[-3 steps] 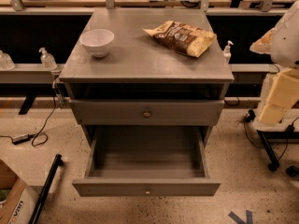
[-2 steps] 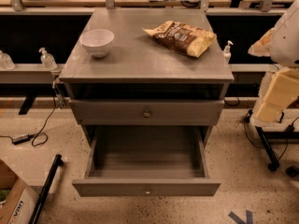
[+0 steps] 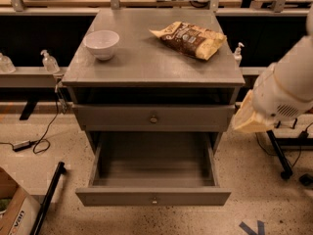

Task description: Close middle drawer

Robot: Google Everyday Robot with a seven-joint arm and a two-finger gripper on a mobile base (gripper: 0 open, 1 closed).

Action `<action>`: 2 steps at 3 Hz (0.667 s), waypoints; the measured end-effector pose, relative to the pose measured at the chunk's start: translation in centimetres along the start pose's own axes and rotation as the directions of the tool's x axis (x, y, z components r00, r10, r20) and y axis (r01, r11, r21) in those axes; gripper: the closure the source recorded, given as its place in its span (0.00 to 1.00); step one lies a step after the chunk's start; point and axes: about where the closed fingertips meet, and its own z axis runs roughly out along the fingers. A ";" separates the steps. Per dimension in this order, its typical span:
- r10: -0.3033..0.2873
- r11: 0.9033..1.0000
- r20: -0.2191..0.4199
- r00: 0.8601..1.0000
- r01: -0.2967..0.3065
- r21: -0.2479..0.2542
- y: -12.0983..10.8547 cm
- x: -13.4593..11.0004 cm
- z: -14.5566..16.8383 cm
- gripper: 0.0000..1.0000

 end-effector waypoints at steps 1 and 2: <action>-0.010 1.000 0.031 0.999 0.010 -0.017 0.2 1.0 5.6 0.97; -0.010 1.000 0.035 0.999 0.010 -0.008 0.0 0.9 6.0 1.00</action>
Offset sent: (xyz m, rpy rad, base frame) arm 0.0079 0.0034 -0.0506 0.0270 0.0062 0.0175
